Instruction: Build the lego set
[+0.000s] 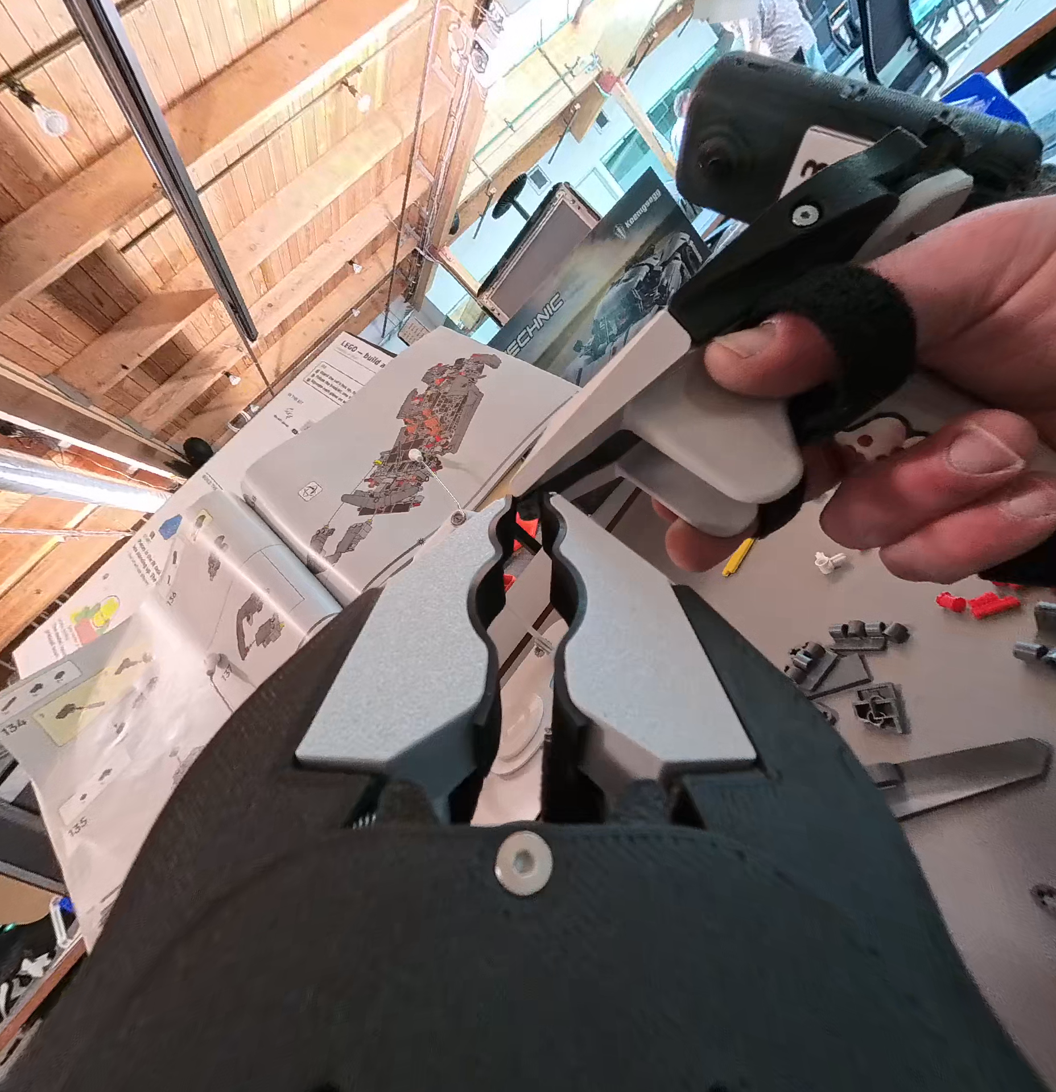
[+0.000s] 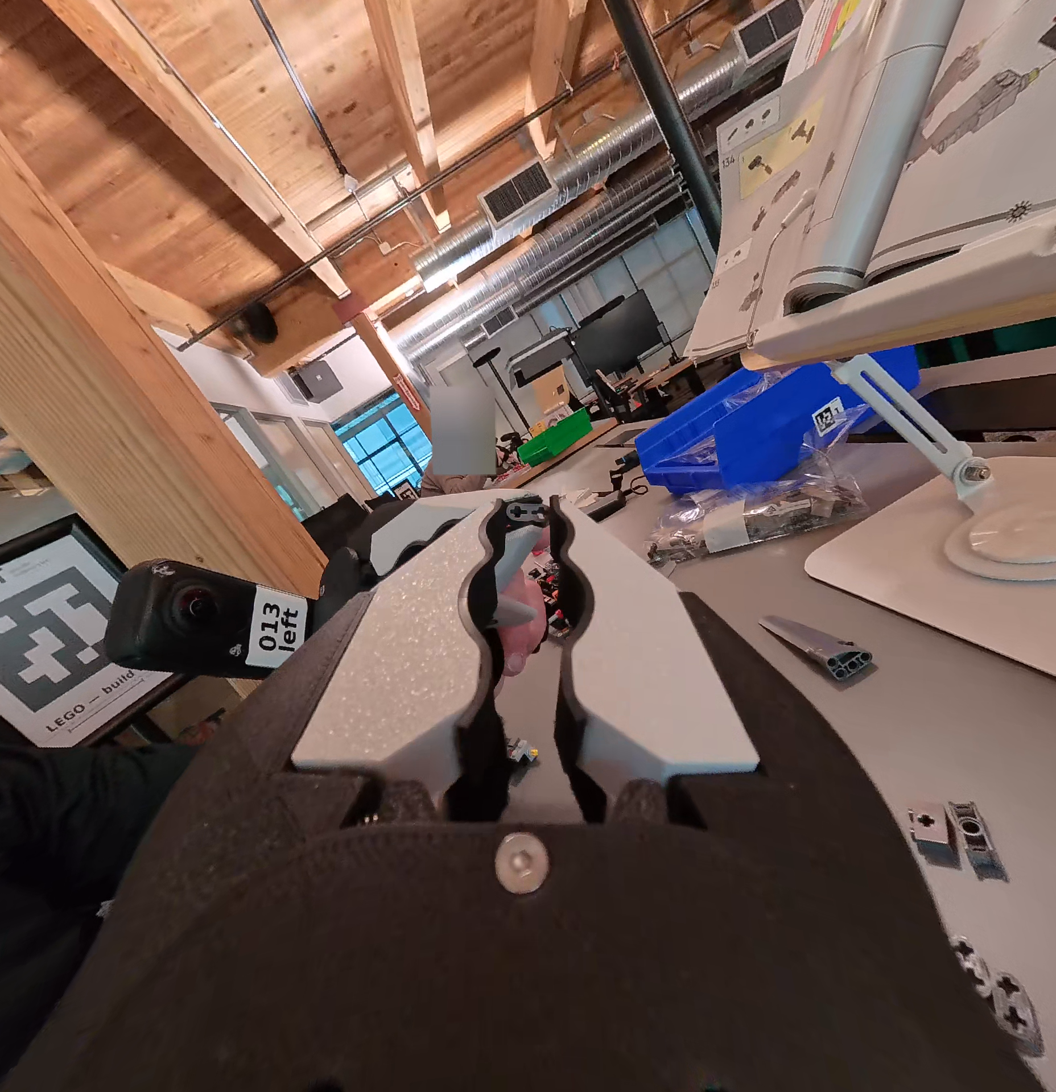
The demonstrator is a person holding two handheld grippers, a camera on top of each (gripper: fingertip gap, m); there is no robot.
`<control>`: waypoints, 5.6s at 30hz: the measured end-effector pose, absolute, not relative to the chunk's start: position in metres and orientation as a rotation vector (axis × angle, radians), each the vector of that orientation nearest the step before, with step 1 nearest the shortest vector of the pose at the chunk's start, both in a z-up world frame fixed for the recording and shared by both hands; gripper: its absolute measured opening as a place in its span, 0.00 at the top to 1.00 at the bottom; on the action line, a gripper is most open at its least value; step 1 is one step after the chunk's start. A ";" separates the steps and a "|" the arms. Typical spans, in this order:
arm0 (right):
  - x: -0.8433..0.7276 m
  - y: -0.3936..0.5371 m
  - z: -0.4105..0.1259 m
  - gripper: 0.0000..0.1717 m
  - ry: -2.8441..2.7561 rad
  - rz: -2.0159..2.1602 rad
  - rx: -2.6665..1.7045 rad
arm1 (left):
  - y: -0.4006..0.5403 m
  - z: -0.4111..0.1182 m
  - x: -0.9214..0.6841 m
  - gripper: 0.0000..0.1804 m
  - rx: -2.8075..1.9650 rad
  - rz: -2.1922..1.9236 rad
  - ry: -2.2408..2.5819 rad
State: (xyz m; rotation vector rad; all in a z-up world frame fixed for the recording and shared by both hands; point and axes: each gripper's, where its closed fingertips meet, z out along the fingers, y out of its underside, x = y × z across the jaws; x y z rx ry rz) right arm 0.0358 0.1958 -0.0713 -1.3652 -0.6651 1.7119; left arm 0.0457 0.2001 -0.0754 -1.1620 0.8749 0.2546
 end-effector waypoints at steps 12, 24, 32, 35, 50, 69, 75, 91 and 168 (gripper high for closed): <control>0.049 0.187 -0.065 0.80 -0.952 1.294 -1.436 | 0.190 -0.065 0.040 0.97 -0.996 0.526 0.943; 0.047 0.169 -0.059 0.92 -1.003 0.563 -1.407 | 0.182 -0.062 0.047 0.97 -0.889 0.758 0.971; 0.046 0.163 -0.059 0.95 -1.048 0.539 -1.396 | 0.178 -0.062 0.048 0.97 -0.855 0.747 0.980; 0.052 0.159 -0.055 0.89 -1.108 0.612 -1.368 | 0.171 -0.056 0.047 0.97 -0.824 0.694 0.970; 0.050 0.131 -0.038 0.89 -1.502 1.066 -1.356 | 0.133 -0.034 0.060 0.97 -0.640 0.631 0.926; 0.067 0.159 -0.073 0.93 -1.550 0.726 -1.509 | 0.152 -0.075 0.031 0.92 -0.961 0.460 1.063; 0.065 0.137 -0.153 0.93 -1.796 0.524 -1.634 | 0.140 -0.194 0.028 0.96 -1.343 0.136 1.466; 0.060 0.119 -0.230 0.93 -1.951 0.463 -1.704 | 0.123 -0.263 0.049 0.98 -1.595 -0.065 1.724; 0.043 0.135 -0.134 0.93 -1.522 -0.474 -0.954 | 0.131 -0.135 0.056 0.96 -1.594 -1.067 0.886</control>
